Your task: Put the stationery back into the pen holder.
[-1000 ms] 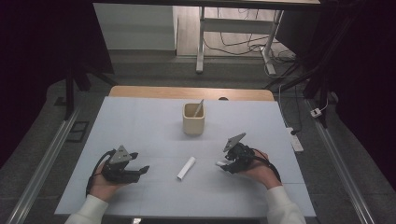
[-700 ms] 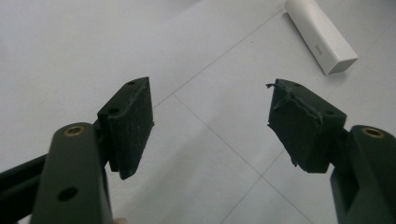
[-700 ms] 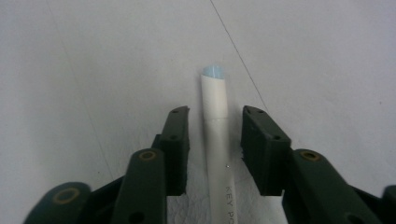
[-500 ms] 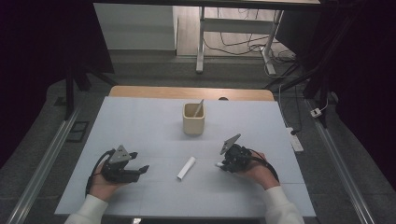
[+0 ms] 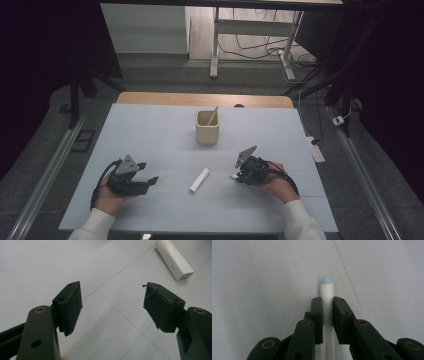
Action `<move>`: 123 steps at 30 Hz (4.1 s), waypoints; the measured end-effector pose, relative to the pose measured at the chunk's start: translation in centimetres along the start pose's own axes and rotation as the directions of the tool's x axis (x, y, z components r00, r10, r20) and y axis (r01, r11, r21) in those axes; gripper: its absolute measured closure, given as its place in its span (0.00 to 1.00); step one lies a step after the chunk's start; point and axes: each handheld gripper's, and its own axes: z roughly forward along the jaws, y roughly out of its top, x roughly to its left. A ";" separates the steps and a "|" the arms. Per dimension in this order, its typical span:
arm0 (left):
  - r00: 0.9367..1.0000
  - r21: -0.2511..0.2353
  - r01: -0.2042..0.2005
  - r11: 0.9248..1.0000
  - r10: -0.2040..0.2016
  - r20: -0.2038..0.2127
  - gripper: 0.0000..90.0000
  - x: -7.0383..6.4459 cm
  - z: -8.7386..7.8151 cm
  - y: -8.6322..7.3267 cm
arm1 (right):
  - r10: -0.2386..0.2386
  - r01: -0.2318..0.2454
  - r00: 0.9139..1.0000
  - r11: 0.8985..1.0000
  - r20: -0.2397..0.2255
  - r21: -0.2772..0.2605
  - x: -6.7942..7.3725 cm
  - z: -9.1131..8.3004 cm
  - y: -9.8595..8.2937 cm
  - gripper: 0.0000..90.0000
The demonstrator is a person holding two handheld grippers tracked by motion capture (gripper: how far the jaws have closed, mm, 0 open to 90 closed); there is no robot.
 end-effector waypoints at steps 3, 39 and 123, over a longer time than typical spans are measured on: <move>1.000 0.000 -0.001 1.000 0.001 -0.001 0.34 0.0 0.0 0.0 | 0.008 -0.008 1.000 1.000 0.009 -0.007 0.0 -0.3 0.0 0.87; 1.000 0.007 -0.007 1.000 0.007 -0.005 0.34 0.0 0.1 0.0 | 0.080 -0.060 0.994 0.969 0.074 -0.241 -0.5 -4.9 -0.2 0.87; 1.000 0.012 -0.003 1.000 0.003 -0.009 0.33 0.0 0.0 -0.1 | 0.359 -0.147 0.922 0.669 0.143 -0.729 -1.3 -10.0 -0.5 0.87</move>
